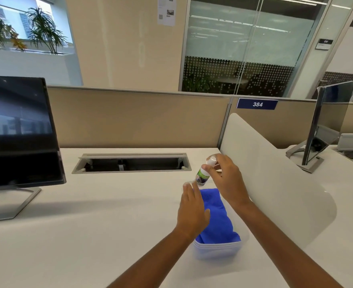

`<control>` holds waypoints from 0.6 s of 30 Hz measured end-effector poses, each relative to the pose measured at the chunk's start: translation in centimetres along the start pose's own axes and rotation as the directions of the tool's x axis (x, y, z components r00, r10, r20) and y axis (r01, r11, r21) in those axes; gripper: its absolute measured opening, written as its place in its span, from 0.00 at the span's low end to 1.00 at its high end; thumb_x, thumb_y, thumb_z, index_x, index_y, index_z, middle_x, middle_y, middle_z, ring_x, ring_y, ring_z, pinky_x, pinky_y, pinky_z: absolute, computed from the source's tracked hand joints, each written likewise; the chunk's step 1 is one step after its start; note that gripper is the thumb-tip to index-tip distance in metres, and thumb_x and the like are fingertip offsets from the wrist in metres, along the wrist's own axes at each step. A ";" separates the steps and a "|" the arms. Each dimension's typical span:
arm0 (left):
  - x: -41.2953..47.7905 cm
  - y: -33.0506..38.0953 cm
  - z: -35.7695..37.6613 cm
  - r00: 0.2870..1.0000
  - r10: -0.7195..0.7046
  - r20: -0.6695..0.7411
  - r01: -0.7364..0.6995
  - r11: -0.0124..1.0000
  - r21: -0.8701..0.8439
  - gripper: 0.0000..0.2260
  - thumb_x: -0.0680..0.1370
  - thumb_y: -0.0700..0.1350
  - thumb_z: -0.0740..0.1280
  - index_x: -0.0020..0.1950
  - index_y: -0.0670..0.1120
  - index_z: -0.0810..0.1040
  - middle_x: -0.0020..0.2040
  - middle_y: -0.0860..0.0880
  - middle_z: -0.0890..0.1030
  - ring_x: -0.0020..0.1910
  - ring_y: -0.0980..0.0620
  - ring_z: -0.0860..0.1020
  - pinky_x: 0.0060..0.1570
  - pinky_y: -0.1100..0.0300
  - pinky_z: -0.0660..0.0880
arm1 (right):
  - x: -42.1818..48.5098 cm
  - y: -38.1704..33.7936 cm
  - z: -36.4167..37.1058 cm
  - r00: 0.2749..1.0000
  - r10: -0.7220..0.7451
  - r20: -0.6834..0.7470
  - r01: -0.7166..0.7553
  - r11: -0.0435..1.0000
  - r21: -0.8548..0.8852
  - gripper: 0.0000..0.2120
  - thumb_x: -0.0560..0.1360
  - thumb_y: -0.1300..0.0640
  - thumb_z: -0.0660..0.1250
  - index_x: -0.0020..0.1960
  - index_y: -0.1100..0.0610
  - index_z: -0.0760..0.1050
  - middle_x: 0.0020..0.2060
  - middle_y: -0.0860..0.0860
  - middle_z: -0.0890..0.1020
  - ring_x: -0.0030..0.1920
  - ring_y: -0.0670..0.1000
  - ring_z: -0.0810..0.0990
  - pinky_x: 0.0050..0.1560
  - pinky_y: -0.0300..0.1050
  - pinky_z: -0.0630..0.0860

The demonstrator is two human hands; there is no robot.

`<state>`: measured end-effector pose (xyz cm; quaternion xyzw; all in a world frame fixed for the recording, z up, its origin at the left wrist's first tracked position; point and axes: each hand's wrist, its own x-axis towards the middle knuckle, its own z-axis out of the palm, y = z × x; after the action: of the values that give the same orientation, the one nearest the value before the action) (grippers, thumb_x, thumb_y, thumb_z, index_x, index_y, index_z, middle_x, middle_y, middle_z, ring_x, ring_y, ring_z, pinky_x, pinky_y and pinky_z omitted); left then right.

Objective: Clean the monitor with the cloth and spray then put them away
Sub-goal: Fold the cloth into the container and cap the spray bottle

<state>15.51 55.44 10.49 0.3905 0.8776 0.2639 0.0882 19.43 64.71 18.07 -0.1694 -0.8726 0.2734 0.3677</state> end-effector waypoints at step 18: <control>2.0 2.2 7.0 0.858 -0.347 0.379 0.340 0.936 0.088 0.37 0.78 0.57 0.57 0.74 0.36 0.41 0.73 0.29 0.45 0.74 0.34 0.48 0.73 0.47 0.56 | 0.9 5.0 5.4 0.928 0.247 0.280 -0.269 0.962 0.044 0.18 0.77 0.56 0.64 0.64 0.63 0.69 0.60 0.59 0.77 0.58 0.57 0.76 0.60 0.48 0.74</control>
<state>18.09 60.93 5.83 0.2731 0.9002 0.1535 0.3024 15.34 67.21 12.48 -0.2285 -0.8729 0.3755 0.2119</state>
